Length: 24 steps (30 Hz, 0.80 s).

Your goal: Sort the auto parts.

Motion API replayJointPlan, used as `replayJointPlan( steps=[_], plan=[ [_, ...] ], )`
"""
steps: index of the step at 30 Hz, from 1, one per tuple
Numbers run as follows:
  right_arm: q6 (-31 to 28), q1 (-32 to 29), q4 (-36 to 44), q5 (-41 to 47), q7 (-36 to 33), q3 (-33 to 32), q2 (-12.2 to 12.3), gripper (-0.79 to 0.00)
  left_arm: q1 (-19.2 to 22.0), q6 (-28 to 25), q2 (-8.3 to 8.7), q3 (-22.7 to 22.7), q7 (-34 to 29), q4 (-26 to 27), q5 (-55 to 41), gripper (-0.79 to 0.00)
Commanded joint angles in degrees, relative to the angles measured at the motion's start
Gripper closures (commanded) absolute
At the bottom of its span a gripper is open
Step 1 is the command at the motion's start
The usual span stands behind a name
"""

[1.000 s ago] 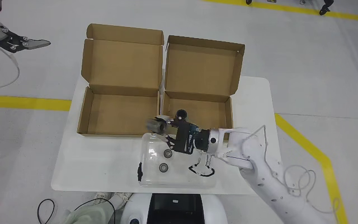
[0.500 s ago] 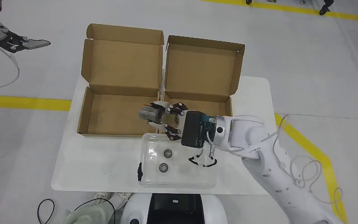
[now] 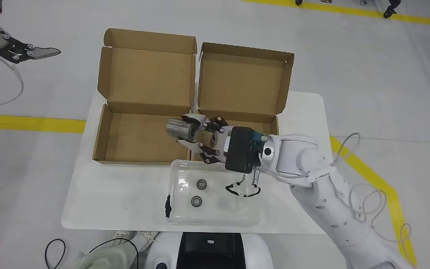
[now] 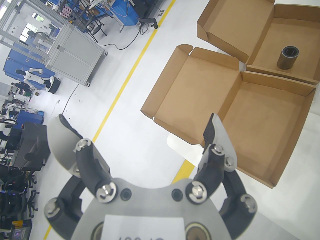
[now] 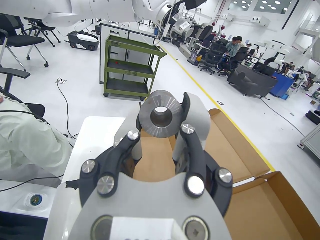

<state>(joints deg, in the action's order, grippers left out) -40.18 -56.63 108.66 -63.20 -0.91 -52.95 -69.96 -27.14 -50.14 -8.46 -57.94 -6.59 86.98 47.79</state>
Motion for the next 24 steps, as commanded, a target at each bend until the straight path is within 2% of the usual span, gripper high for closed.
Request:
replayJointPlan(
  steps=[1, 24],
  plan=[
    [0.0, -0.4, 0.0, -0.2, 0.4, -0.4, 0.0, 0.0, 0.0, 0.0, 0.0, 0.0, 0.0, 0.0, 0.0, -0.785],
    [4.9, -8.9, -0.7, -3.3, -0.3, -6.7, 1.2, 0.0, 0.0, 0.0, 0.0, 0.0, 0.0, 0.0, 0.0, -0.785]
  ],
)
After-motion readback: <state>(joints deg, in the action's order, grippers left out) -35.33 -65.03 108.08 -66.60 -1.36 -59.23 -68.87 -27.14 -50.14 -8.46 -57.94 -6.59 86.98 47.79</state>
